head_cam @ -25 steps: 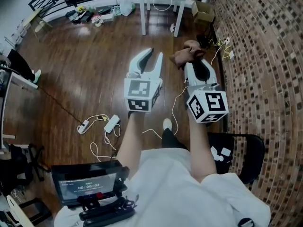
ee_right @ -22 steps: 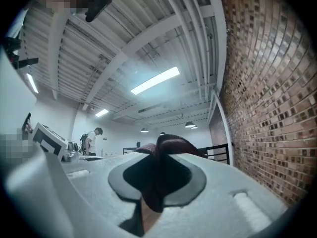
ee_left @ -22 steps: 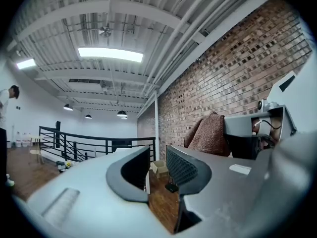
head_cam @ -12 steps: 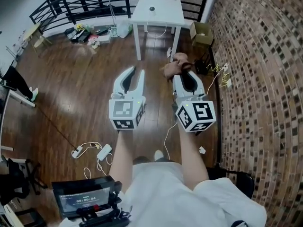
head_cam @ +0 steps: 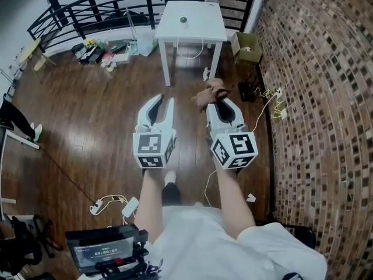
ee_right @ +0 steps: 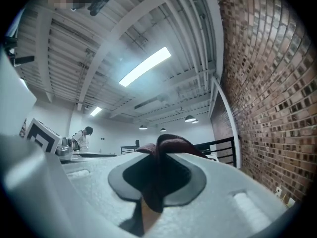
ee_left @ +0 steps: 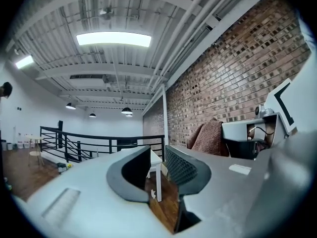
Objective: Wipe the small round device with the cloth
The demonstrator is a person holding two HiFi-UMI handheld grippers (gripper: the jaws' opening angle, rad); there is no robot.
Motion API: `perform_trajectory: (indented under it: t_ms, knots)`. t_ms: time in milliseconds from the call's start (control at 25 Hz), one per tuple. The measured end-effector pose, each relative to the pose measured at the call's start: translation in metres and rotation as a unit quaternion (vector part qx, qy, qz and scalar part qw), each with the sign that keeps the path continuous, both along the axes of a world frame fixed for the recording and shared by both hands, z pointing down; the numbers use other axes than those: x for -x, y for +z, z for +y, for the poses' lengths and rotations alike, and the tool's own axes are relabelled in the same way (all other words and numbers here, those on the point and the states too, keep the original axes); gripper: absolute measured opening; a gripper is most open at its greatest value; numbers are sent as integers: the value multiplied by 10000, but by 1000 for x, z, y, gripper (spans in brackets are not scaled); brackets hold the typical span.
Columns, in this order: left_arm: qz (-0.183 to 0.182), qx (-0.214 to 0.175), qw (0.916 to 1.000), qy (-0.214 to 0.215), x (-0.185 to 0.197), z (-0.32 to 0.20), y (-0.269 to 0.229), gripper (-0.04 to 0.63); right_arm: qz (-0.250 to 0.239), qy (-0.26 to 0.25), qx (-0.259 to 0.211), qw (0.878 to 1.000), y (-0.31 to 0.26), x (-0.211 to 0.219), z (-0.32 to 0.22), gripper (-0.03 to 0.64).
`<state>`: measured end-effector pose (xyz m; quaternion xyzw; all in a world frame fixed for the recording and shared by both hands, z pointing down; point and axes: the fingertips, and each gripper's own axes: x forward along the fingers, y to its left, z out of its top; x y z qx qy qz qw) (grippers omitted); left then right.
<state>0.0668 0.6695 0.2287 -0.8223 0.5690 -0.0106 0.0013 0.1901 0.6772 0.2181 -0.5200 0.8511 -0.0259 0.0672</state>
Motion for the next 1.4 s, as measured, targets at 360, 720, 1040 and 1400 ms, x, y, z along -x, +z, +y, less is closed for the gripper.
perform_trajectory:
  t_ms: [360,720,1040,1400]
  knots:
    - [11,-228,9993,309,75,-129,-17,112,101,337,-197,9992,-18,78,-113,40]
    - [281,-36,9987,417,121,-217,-7,112,344,354,-72,9988,-12,131,-194,40]
    - [212,111,9980,593,102,-296,20,112,289,438,72,9986,12,112,-281,40]
    - [29,81,9989,450,66,-444,16,112,125,334,-125,9993,0,69,-430,40]
